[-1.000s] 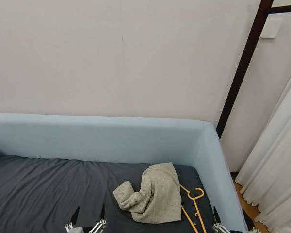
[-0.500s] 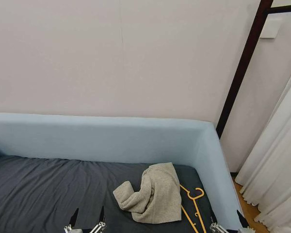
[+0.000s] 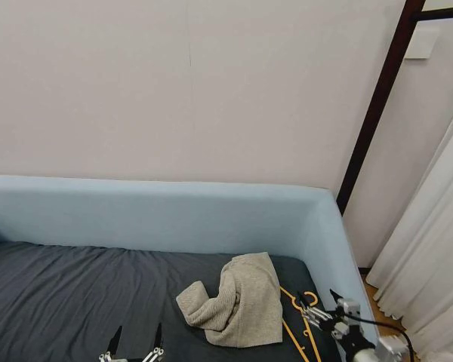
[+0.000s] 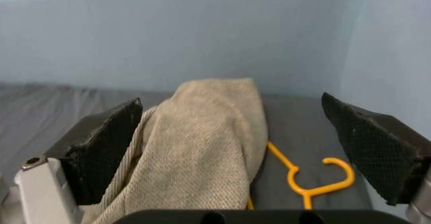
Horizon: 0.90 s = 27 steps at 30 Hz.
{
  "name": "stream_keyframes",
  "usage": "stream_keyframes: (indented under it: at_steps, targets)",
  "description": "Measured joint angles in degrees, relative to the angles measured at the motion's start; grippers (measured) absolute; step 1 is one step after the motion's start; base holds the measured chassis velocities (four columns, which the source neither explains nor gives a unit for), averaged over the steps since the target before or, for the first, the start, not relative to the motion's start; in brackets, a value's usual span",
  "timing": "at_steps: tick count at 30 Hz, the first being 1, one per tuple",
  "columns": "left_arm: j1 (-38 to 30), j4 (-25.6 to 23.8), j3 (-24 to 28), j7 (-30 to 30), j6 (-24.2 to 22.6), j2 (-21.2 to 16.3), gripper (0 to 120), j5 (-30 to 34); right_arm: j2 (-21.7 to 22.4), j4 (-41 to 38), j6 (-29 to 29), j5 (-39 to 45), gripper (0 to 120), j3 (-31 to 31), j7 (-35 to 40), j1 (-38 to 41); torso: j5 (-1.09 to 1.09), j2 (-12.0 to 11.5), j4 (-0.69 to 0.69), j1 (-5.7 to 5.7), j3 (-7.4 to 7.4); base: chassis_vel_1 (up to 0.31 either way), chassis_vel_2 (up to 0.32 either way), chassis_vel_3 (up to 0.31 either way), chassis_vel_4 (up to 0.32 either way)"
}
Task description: Pick up the clothes from the sofa and hang them on the clothes hanger.
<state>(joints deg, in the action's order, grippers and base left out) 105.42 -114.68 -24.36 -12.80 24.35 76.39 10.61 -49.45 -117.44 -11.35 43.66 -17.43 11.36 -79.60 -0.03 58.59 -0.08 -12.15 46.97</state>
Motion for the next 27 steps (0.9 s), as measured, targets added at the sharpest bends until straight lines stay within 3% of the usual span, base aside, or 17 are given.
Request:
stream_keyframes:
  at_steps: [4,8,10,11,15,18,21,27]
  targets:
    - [0.12,0.46,-0.06,0.01,-0.03,0.52,100,-0.34,3.24,4.06,-3.57,4.03,100,8.19,0.91,10.47,-0.01,0.0,0.0,0.0,0.0,0.0,0.0,0.0,0.0]
    - [0.25,0.8,-0.16,-0.05,-0.03,1.22,100,-0.73,2.88,9.36,-7.07,11.36,100,17.26,3.28,22.22,-0.03,0.0,0.02,0.0,0.0,0.0,0.0,0.0,0.0]
    - [0.25,0.91,-0.25,-0.06,-0.03,1.86,100,-1.05,0.29,14.54,-9.25,14.82,100,24.07,4.79,30.93,0.01,0.0,0.0,0.0,0.01,0.0,0.0,0.0,0.0]
    - [0.25,0.91,-0.25,-0.06,-0.03,1.86,100,-1.05,0.29,14.54,-9.25,14.82,100,24.07,4.79,30.93,0.01,0.0,0.0,0.0,0.01,0.0,0.0,0.0,0.0]
    - [0.26,1.15,-0.68,-0.22,-0.05,3.2,100,-1.5,-6.6,22.77,-12.28,16.27,100,34.55,6.91,42.77,-0.02,0.0,0.04,-0.01,0.01,0.0,0.0,0.0,0.0]
    - [0.34,1.3,-0.96,-0.32,-0.05,3.85,100,-1.62,-9.72,26.08,-14.26,15.81,100,37.44,8.2,45.38,-0.03,0.0,0.04,0.0,0.0,0.0,0.0,0.0,0.0]
    - [0.55,1.32,-1.34,-0.41,0.02,4.55,100,-1.66,-14.61,31.25,-20.01,16.85,100,39.02,12.1,47.72,-0.02,0.0,0.01,0.0,0.0,0.0,0.0,0.0,0.0]
    - [0.87,1.24,-1.77,-0.58,0.11,5.6,100,-1.93,-20.71,41.36,-22.08,14.62,100,40.78,12.78,50.62,-0.03,0.0,0.0,-0.01,0.0,0.0,0.0,0.0,0.0]
